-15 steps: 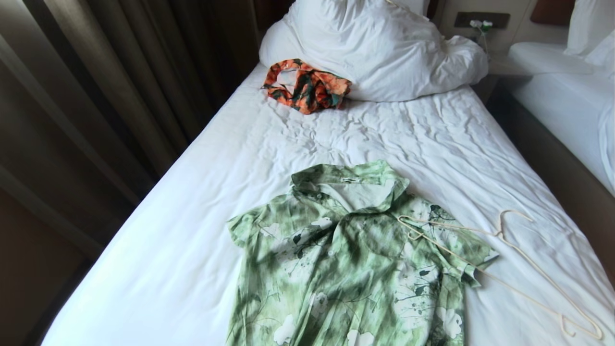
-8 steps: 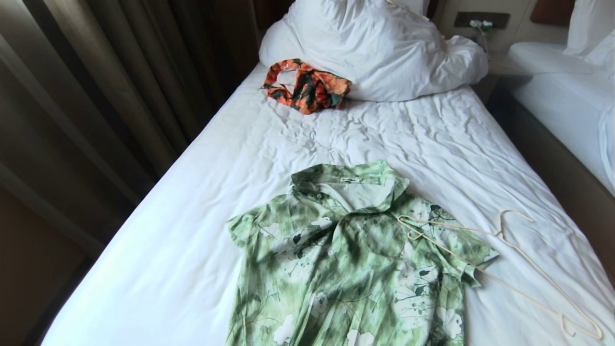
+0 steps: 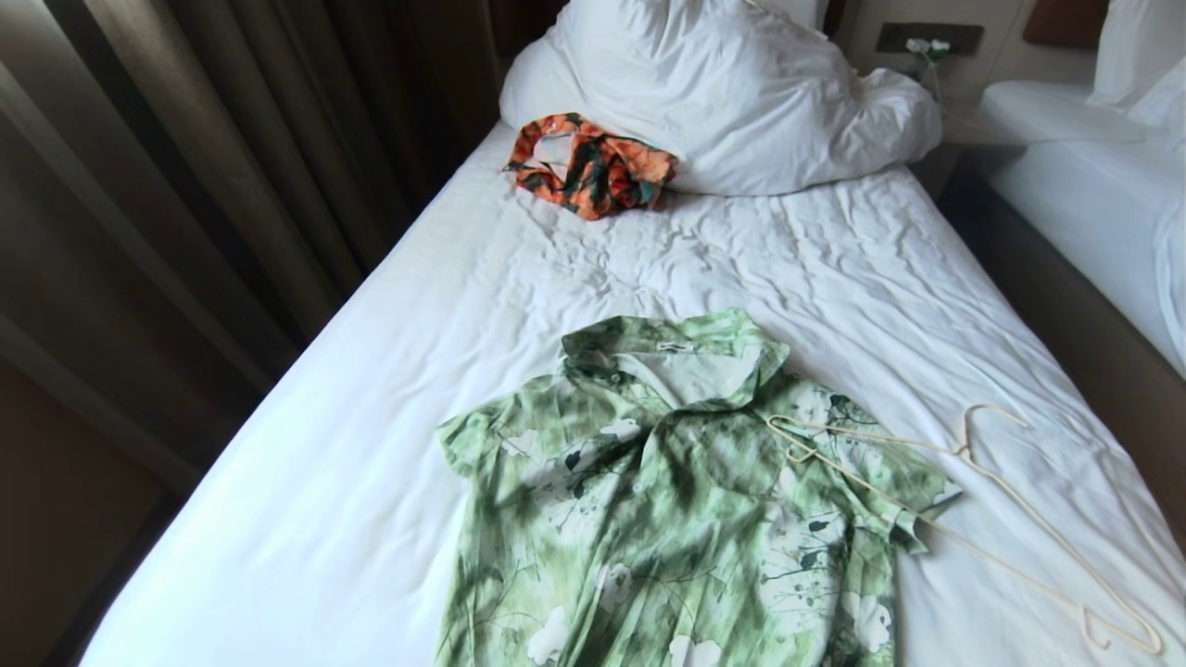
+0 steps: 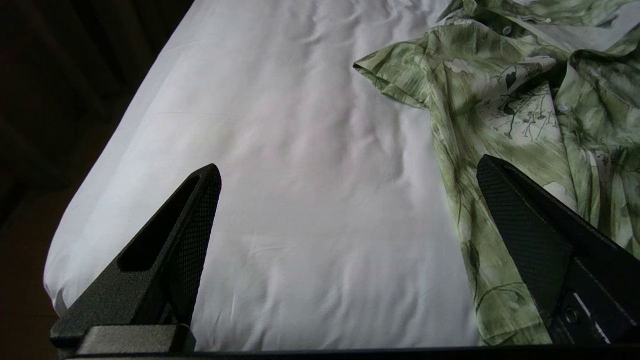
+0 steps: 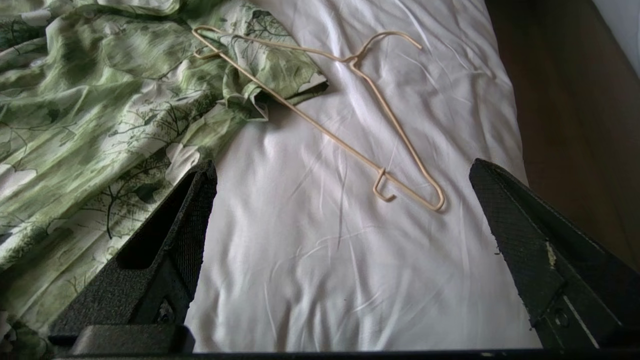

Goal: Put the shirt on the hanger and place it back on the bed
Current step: Lift the shirt and hanger

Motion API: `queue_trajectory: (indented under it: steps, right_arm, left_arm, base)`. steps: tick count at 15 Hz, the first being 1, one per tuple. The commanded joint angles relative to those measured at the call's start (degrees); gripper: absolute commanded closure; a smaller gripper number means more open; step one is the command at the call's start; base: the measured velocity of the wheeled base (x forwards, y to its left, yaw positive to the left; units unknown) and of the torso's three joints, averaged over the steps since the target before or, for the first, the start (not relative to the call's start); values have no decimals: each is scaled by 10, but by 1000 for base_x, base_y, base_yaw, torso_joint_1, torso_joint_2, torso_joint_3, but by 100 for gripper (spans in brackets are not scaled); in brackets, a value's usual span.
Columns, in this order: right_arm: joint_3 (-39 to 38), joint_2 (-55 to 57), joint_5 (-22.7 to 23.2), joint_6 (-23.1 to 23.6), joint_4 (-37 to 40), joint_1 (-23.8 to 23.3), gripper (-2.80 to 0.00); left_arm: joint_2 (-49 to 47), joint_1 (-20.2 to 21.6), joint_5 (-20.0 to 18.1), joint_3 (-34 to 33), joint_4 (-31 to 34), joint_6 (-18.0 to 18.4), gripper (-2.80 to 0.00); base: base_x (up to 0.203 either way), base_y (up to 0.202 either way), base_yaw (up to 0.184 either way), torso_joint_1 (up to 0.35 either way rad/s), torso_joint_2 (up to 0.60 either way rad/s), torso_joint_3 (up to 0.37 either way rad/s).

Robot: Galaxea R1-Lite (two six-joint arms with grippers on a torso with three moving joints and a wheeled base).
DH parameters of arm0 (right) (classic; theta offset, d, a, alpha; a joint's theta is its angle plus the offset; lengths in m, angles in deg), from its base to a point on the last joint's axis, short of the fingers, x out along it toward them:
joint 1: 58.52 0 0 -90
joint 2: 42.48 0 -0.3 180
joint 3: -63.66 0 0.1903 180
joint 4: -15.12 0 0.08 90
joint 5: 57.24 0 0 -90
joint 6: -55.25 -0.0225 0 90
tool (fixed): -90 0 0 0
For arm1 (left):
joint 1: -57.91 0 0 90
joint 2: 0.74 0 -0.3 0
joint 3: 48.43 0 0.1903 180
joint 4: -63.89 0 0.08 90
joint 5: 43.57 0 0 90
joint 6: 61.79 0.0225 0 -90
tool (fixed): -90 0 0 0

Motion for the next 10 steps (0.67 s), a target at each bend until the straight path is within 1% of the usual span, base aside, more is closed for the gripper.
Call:
queue_trajectory:
  steps: [1, 3, 6, 10]
  right_arm:
    - [-18, -15, 1, 0, 0, 0, -280]
    - [-34, -15, 5, -2, -3, 0, -280]
    - [-72, -15, 5, -4, -54, 0, -280]
    - [-78, -16, 2, -2, -63, 1, -280]
  left_arm:
    - [0, 0, 0, 0, 0, 0, -280]
    - [0, 0, 0, 0, 0, 0, -280]
    - [0, 0, 0, 0, 0, 0, -280]
    - [0, 0, 0, 0, 0, 0, -280]
  base:
    - [0, 0, 0, 0, 0, 0]
    - [0, 0, 0, 0, 0, 0]
    - [0, 0, 0, 0, 0, 0]
    - [0, 0, 0, 0, 0, 0]
